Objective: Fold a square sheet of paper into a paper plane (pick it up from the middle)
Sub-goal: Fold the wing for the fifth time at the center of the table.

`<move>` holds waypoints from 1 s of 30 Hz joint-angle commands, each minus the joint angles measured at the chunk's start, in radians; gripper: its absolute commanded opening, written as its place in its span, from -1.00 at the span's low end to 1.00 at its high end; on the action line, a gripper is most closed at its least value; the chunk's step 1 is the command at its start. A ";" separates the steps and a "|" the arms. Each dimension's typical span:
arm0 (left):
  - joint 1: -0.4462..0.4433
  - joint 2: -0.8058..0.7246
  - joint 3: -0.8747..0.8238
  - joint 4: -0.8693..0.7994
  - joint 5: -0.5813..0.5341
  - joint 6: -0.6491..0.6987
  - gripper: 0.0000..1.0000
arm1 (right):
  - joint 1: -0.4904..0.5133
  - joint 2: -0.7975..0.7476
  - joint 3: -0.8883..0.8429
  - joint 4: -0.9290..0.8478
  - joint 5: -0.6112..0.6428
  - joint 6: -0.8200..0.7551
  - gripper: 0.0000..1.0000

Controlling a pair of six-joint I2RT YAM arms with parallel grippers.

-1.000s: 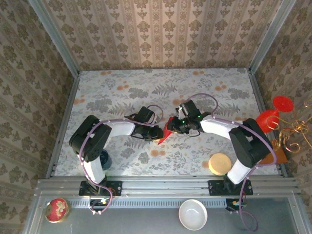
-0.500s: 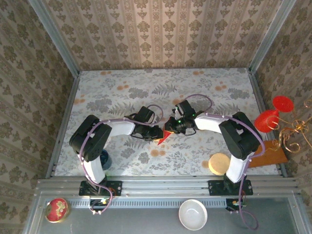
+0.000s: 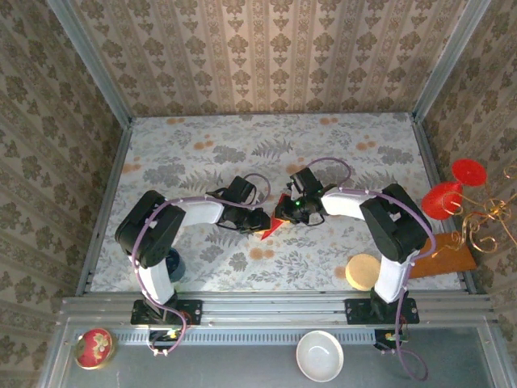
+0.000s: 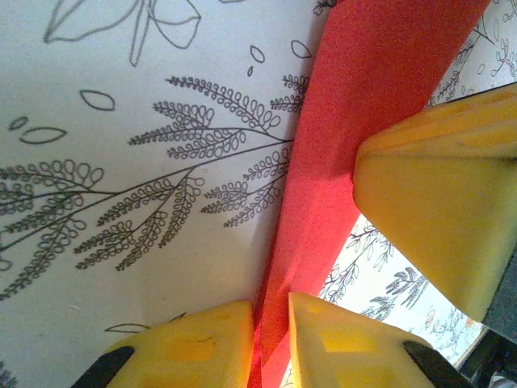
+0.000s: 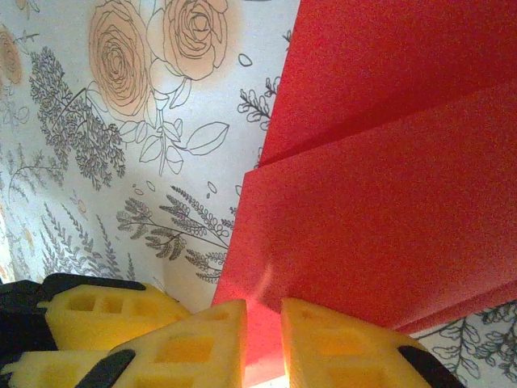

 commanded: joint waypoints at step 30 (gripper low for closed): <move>-0.028 -0.117 -0.018 -0.123 -0.057 0.005 -0.50 | -0.006 0.027 0.011 -0.044 0.021 0.010 -0.53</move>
